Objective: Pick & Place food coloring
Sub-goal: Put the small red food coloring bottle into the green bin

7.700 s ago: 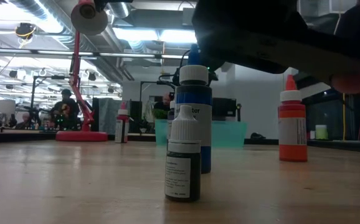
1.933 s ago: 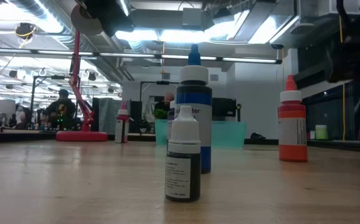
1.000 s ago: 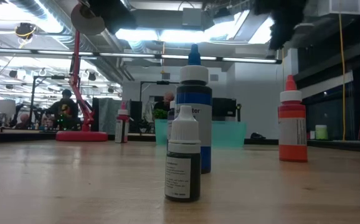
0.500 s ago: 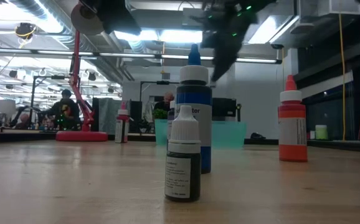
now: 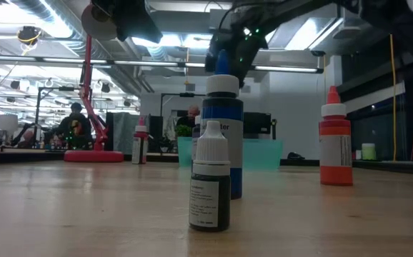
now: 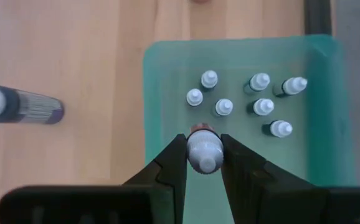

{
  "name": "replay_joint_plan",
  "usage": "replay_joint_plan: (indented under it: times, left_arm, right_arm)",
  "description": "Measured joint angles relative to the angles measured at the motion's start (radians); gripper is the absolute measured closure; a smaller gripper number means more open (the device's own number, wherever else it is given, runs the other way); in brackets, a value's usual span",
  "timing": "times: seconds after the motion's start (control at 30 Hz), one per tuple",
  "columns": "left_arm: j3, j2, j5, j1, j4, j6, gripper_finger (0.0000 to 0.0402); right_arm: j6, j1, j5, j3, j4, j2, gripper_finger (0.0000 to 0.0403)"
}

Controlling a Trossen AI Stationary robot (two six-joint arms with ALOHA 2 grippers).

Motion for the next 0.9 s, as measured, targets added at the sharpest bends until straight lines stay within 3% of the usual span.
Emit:
replay_joint_plan:
  times: [0.17, 0.43, 0.9]
  left_arm:
    - [0.000, 0.000, -0.016, 0.000, 0.000, 0.000, 0.0320]
    - [0.000, 0.000, -0.023, 0.000, 0.000, -0.003, 0.0320]
    - [0.000, 0.000, -0.023, 0.000, 0.000, -0.003, 0.0320]
  right_arm:
    - [0.004, -0.003, 0.015, -0.001, 0.034, 0.080, 0.0316]
    - [0.005, -0.004, 0.143, -0.001, 0.056, 0.184, 0.0316]
    - [0.009, -0.004, 0.133, -0.002, 0.143, 0.227, 0.0316]
